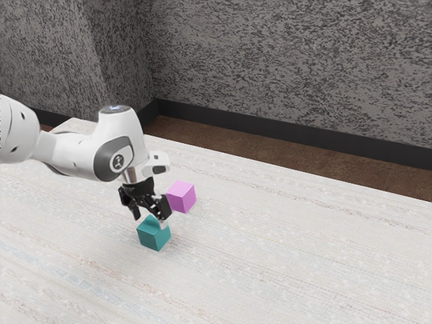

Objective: Pick up the blue block with one arm, and put the blue block on the pink block with one arm

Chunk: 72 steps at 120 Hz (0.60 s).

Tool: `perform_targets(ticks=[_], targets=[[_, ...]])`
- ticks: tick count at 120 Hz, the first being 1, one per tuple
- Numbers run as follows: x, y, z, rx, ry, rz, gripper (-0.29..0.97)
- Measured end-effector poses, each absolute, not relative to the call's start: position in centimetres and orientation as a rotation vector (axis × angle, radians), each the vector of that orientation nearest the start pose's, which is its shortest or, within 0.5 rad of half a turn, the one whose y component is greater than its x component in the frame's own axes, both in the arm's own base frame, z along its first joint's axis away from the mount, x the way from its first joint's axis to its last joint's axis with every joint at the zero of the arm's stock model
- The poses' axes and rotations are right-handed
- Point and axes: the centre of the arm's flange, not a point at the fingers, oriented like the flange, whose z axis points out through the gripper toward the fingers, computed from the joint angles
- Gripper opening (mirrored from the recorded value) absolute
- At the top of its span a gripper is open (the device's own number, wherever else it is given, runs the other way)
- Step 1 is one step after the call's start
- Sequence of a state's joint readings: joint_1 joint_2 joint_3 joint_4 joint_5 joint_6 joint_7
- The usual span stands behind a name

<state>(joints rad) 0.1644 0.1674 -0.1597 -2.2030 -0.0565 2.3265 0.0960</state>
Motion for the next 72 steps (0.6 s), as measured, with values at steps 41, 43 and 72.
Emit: perform_targets(ticks=[41, 43, 72], targets=[[54.4, 0.2, 28.3, -3.187, 0.022, 0.155, 0.68], [54.5, 0.2, 28.2, -3.187, 0.02, 0.156, 0.68], [55.3, 0.2, 27.8, -3.177, 0.01, 0.113, 0.68]])
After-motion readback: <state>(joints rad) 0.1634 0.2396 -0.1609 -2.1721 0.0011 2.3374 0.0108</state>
